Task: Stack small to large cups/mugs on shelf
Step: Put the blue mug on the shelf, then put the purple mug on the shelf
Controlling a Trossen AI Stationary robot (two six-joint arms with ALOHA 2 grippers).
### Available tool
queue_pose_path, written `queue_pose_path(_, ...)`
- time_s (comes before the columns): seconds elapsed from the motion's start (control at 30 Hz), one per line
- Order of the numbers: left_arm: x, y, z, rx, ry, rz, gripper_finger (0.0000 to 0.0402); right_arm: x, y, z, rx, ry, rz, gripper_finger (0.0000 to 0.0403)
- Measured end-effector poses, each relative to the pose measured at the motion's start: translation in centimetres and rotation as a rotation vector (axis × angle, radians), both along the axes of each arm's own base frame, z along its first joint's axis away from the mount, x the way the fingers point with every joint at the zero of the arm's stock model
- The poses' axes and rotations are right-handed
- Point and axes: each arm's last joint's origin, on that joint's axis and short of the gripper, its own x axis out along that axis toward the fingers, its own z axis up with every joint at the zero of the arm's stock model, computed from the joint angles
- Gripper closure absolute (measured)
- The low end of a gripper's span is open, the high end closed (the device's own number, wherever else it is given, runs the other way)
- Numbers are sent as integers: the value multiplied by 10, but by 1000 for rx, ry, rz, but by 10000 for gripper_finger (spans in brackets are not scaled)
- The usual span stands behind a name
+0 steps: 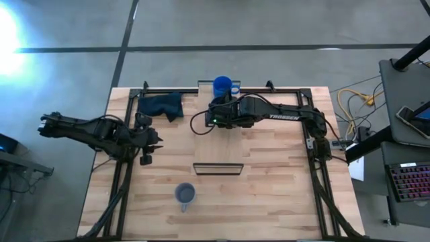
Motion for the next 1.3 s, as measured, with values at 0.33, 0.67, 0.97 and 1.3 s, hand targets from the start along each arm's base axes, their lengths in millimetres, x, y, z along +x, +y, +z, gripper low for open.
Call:
queue_pose_path(0.33,3,-1,-3,-5,-7,3,301,0,-5,0,-24,10,5,377)
queue_pose_path(0.67,7,-1,-5,-6,-7,4,301,-1,-6,0,-29,16,15,377)
queue_pose_path(0.97,7,-1,-5,-6,-6,4,301,-2,-1,15,-42,-20,69,375)
queue_pose_path(1.3,6,-1,-4,-40,-20,36,301,-22,0,59,-113,-64,47,326)
